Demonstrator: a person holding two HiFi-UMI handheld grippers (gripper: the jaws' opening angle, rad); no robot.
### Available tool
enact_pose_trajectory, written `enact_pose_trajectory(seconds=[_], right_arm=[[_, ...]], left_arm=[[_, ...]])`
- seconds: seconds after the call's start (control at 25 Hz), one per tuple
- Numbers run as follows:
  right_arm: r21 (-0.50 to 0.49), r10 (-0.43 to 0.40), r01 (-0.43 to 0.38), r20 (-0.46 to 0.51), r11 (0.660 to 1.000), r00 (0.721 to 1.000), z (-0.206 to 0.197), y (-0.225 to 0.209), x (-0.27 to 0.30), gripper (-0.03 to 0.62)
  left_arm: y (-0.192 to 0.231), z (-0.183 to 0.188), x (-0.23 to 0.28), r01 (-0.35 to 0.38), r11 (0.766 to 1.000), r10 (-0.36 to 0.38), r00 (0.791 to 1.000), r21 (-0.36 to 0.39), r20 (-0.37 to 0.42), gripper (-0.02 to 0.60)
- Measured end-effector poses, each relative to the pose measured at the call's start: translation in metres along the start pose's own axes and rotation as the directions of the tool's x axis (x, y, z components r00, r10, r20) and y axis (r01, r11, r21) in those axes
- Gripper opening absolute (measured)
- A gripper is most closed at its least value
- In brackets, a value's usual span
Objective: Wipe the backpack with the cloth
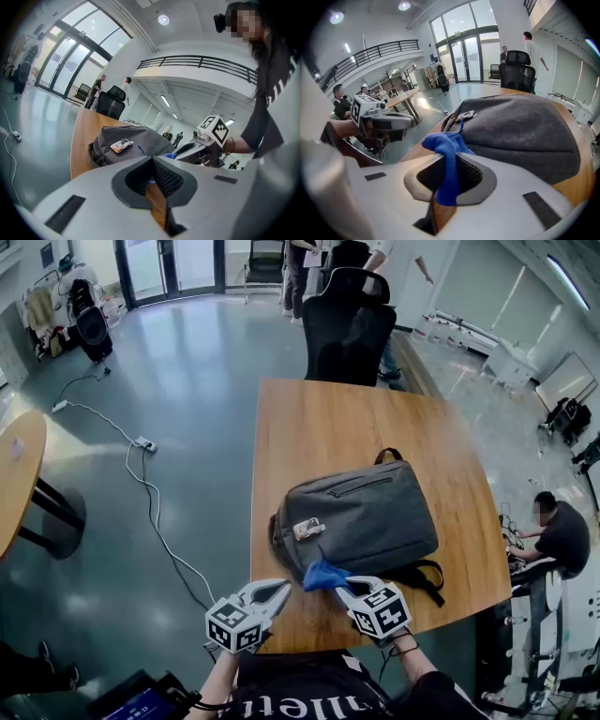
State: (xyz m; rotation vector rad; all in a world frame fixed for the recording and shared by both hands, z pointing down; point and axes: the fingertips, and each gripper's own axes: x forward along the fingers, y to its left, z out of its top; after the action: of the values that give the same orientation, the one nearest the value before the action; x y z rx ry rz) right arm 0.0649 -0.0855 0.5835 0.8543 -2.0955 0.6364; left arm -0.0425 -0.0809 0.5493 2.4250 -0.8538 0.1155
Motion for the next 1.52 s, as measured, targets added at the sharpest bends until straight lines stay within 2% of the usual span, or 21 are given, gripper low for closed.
enact_pose_trajectory(seconds=[0.2,0.4,0.56,0.72,0.88,1.12,1.36,1.52], right_arm=[[-0.079,-0.027,0.035,0.108,0.996,0.994,0.064,-0.022,-0.014,0.063],[-0.159,-0.088,0.119,0.187,0.98,0.978,0.145,-0.062,-0.002,0.063],[-0.185,-0.141,0.175,0.185,0.967,0.973,0.193,-0.091,0.015,0.063],[-0.201,-0.187,0.215,0.147,0.956,0.971,0.217,-0.12,0.044,0.063],[-0.16,-0.201,0.218,0.112,0.963,0.973,0.209,-0.132,0.059,0.063],[-0.142,-0.152,0.169,0.127,0.975,0.98,0.178,-0.115,0.041,0.063],[-0.151,-0.103,0.121,0.121,0.981,0.987,0.111,-0.098,0.021,0.063],[-0.111,-0.073,0.087,0.12,0.99,0.99,0.076,-0.069,0.0,0.063]], left_arm=[[-0.004,0.002,0.009,0.012,1.0,-0.012,1.0,0.008,-0.012,0.0],[-0.003,-0.001,0.013,0.014,1.0,-0.014,1.0,0.007,-0.023,0.0],[-0.002,0.003,0.005,0.001,1.0,-0.001,1.0,0.004,-0.021,0.0],[0.008,0.002,-0.001,-0.033,0.999,0.033,0.999,-0.005,-0.011,0.0],[0.017,0.003,-0.006,-0.064,0.998,0.064,0.998,-0.019,0.005,0.0],[0.014,0.006,-0.001,-0.068,0.998,0.068,0.998,-0.02,0.015,0.0],[0.005,-0.006,0.027,-0.036,0.999,0.036,0.999,-0.01,-0.005,0.0],[-0.004,-0.001,0.028,-0.012,1.0,0.012,1.0,-0.007,-0.02,0.0]])
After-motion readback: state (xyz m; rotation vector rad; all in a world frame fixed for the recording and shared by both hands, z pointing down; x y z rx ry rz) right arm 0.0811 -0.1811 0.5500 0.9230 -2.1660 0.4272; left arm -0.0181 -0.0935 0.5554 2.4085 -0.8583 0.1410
